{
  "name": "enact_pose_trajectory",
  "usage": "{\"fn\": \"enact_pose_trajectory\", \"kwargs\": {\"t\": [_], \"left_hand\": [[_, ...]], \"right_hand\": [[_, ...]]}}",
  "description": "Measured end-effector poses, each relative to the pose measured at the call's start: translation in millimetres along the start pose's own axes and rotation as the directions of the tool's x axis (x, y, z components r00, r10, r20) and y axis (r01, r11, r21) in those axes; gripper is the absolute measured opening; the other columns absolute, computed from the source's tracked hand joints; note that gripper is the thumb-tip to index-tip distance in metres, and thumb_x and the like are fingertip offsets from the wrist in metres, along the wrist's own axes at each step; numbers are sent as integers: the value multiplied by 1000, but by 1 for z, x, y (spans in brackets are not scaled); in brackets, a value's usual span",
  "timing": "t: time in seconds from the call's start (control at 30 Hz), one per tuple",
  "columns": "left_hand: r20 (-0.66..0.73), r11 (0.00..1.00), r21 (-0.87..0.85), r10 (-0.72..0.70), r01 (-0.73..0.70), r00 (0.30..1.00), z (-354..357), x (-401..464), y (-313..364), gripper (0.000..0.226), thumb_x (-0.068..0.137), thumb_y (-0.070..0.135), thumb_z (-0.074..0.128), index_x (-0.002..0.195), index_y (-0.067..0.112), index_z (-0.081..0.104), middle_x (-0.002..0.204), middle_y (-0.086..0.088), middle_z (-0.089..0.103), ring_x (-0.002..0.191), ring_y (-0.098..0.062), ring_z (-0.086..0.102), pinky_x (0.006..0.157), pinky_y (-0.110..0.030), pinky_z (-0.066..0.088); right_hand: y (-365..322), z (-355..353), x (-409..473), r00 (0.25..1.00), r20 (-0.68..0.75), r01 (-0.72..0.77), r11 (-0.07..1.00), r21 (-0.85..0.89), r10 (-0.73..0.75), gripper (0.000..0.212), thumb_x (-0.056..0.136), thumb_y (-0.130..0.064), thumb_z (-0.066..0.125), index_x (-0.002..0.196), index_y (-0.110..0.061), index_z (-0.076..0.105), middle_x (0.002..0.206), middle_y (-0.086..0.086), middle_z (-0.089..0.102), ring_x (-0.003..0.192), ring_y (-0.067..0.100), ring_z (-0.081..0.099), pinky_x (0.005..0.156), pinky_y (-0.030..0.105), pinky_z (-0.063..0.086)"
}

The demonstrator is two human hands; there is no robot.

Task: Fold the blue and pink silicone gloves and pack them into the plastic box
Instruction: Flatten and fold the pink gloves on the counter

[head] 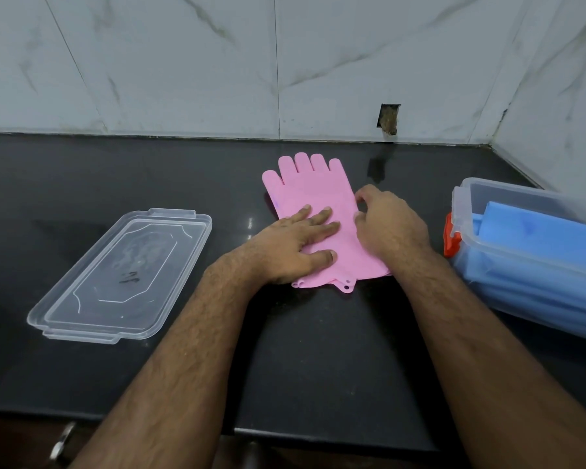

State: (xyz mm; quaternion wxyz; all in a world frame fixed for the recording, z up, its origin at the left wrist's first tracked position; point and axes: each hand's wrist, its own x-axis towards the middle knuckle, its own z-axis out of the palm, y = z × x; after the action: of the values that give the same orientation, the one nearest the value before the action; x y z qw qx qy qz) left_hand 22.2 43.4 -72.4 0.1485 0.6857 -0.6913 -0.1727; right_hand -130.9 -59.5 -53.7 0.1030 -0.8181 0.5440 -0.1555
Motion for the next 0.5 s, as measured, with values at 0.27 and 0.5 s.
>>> {"fn": "enact_pose_trajectory", "kwargs": {"t": [0.27,0.5], "left_hand": [[10,1000,30,-8,8,1000,1,1,1,70,99,56,53,160,40,24,169,21,6,157,-6,-4,126,-31,-1],[-6,1000,-4,1,-1,1000,-3,-1,1,78,93,60,61,160,37,28,169,22,10,156,-2,-1,129,-36,3]], "right_hand": [[0,0,-3,991,78,115,989,-88,-108,55,108,-30,44,156,-49,25,142,5,41,109,21,53,74,37,45],[-3,-1,-2,989,147,47,995,-86,-34,49,109,-38,39,157,-44,30,155,1,34,139,27,32,99,47,47]]}}
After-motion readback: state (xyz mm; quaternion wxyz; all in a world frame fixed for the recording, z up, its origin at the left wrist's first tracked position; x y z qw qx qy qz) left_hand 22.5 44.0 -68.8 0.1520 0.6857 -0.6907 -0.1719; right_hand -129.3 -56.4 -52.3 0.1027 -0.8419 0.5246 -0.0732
